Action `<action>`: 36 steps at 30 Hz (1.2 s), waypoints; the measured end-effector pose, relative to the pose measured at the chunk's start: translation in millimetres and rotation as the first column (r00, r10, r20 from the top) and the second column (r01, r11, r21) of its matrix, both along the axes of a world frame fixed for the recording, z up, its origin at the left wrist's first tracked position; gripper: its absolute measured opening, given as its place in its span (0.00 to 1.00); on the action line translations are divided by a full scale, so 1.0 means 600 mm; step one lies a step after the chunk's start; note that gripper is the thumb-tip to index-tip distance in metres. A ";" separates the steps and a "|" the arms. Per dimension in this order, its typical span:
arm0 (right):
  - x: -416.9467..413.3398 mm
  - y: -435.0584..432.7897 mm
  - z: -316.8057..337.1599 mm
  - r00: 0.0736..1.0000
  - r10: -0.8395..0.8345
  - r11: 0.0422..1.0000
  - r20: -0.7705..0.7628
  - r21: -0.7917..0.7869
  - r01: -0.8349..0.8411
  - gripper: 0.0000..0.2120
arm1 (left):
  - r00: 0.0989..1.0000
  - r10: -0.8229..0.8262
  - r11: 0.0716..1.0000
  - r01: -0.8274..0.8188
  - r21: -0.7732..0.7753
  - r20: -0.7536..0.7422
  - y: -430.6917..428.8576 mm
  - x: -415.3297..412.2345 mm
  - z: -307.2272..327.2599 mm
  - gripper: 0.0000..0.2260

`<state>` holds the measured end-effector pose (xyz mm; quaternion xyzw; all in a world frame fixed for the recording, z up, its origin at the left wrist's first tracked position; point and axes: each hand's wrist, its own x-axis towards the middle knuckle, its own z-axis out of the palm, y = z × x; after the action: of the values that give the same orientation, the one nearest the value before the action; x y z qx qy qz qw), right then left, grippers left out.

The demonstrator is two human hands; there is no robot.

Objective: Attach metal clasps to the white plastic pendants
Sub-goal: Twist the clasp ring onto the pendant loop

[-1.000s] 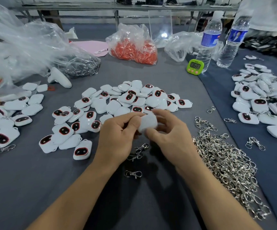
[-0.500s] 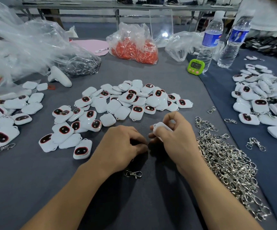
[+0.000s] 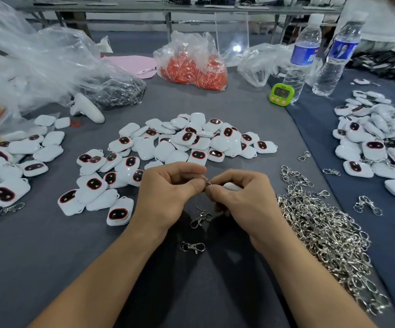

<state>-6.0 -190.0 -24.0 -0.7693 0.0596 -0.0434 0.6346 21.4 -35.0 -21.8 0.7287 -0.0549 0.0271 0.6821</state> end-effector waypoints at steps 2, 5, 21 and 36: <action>-0.001 -0.001 0.000 0.997 -0.055 0.990 0.047 -0.125 0.061 0.07 | 0.999 -0.017 0.992 0.010 0.126 0.051 0.001 -0.001 0.000 0.14; -0.007 0.001 -0.001 0.988 -0.095 0.946 0.126 -0.298 0.129 0.10 | 0.993 -0.040 0.926 -0.004 0.377 0.110 -0.001 -0.006 -0.003 0.11; -0.008 0.000 0.003 0.982 -0.090 0.932 0.167 -0.334 0.142 0.07 | 0.989 -0.013 0.953 -0.034 0.302 0.150 -0.007 -0.010 -0.007 0.14; -0.001 0.000 -0.001 0.986 -0.136 0.984 0.093 -0.099 0.145 0.08 | 0.990 0.004 0.939 -0.052 0.340 0.140 -0.008 -0.015 -0.002 0.04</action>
<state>-6.7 -189.9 -24.9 -0.7931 0.0843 -0.1241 0.5903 12.3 -40.1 -22.8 0.8335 -0.0950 0.0769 0.5388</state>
